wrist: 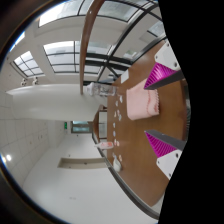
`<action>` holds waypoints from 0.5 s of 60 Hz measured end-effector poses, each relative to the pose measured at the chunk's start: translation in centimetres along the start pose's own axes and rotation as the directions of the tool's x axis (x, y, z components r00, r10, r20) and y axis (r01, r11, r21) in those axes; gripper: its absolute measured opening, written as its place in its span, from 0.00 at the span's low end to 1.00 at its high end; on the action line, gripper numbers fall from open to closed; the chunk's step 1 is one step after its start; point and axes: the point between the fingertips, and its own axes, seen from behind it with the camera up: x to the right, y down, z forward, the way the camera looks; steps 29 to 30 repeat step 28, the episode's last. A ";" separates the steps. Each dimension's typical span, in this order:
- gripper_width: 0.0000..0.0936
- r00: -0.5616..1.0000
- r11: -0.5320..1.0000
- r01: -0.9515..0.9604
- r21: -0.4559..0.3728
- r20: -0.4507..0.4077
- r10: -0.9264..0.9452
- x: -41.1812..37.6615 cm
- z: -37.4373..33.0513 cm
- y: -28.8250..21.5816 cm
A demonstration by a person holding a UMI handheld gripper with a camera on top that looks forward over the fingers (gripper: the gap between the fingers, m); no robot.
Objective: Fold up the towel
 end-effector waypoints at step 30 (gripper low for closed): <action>0.90 0.987 0.998 0.054 0.020 0.148 -0.057 -4.4 -3.4 3.7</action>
